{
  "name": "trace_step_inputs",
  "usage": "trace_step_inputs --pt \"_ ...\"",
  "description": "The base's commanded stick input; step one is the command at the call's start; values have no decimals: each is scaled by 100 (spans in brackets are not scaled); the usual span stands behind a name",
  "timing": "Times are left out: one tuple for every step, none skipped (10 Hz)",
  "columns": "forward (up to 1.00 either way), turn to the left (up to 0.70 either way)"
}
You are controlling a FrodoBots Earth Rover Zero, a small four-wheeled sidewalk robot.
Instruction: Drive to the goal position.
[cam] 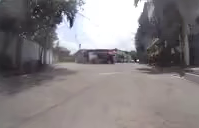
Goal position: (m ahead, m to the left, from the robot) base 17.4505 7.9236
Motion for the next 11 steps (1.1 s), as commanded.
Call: trace_step_inputs --pt "100 33" --pt "100 23" --pt "100 0" --pt "100 0" --pt "100 0" --pt "100 0" --pt "100 0" --pt "100 0" --pt "100 0" --pt "100 0" --pt "100 0"
